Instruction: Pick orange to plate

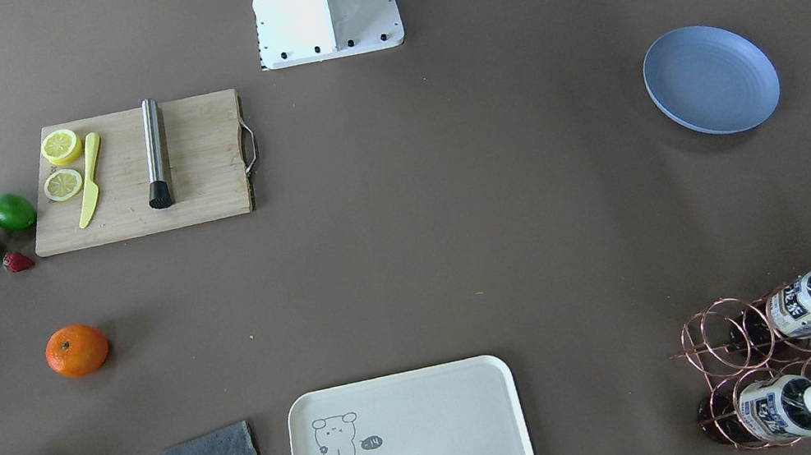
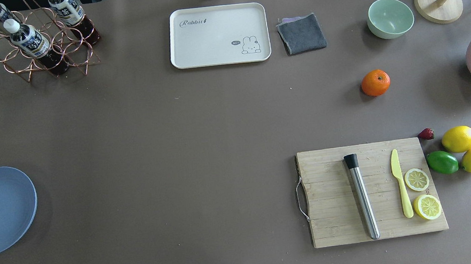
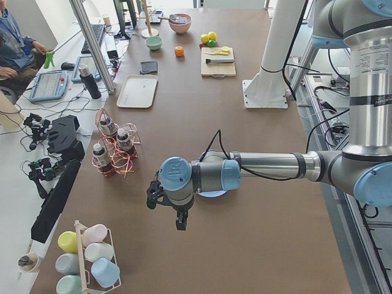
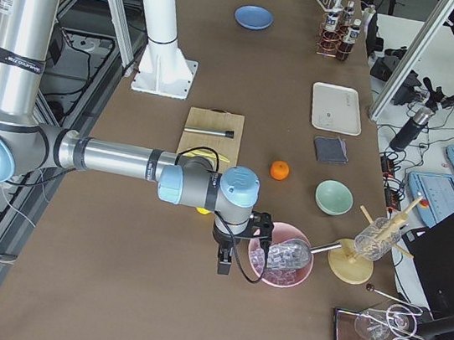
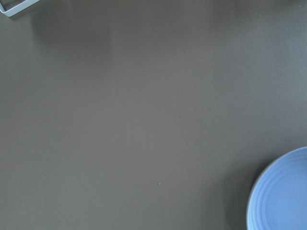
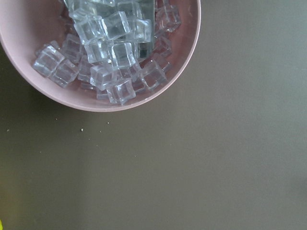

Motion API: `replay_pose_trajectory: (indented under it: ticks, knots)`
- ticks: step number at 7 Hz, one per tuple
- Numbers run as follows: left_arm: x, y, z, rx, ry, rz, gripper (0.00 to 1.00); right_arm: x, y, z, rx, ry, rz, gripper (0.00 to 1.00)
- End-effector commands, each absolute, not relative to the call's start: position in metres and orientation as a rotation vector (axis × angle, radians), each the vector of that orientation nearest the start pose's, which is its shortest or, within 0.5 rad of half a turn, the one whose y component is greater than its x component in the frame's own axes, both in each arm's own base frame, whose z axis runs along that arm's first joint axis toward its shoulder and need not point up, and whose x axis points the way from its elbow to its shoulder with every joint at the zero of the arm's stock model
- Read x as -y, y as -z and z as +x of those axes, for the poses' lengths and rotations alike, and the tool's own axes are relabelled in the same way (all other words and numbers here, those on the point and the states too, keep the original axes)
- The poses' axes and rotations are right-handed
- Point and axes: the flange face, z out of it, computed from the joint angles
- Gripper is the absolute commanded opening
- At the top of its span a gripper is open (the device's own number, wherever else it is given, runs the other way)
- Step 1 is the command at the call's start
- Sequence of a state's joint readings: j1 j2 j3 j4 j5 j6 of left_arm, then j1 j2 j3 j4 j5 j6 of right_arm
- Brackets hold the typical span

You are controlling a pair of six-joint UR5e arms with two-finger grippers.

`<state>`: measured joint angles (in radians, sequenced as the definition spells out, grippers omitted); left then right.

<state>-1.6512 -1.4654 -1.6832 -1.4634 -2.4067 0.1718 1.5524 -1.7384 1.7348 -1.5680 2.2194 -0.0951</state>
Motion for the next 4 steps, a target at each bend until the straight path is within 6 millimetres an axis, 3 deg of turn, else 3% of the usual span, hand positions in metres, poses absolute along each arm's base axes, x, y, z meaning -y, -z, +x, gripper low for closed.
replay_pose_trajectory:
  ticks: [1, 4]
  knots:
    - [0.4216, -0.6544, -0.0943, -0.835, -0.05, 0.024, 0.98, 0.4237, -0.6602, 0.0642, 0.654, 0.116, 0.039, 1.0]
    - [0.4226, -0.6472, -0.0944, -0.83, -0.063, 0.048, 0.98, 0.423, -0.6591, 0.0613, 0.683, 0.117, 0.038, 1.0]
